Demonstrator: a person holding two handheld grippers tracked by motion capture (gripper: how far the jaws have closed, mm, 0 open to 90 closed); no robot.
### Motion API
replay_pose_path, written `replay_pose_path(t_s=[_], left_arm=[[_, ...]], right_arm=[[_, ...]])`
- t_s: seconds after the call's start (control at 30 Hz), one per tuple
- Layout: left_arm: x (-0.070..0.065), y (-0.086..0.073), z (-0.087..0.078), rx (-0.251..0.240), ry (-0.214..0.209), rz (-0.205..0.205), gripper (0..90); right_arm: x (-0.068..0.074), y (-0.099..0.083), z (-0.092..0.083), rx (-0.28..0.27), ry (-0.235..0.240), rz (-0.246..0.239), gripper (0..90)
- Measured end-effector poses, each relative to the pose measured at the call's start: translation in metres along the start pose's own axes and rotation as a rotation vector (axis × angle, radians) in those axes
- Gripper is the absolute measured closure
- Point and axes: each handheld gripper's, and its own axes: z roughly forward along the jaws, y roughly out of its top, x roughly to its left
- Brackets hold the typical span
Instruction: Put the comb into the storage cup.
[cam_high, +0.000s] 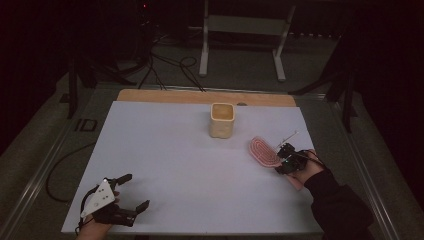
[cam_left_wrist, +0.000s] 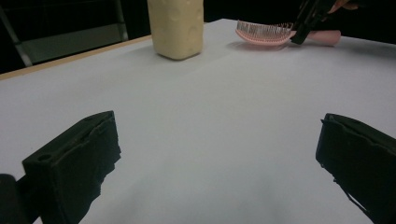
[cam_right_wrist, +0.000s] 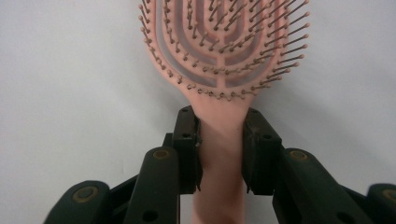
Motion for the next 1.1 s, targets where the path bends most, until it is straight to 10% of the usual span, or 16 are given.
replay_pose_path(t_s=[1.1], left_arm=[[0.001,0.0,-0.001,-0.006,0.004,-0.011,0.0]], right_arm=[[0.02,0.013,-0.04,-0.315,0.028,-0.008,70.4]])
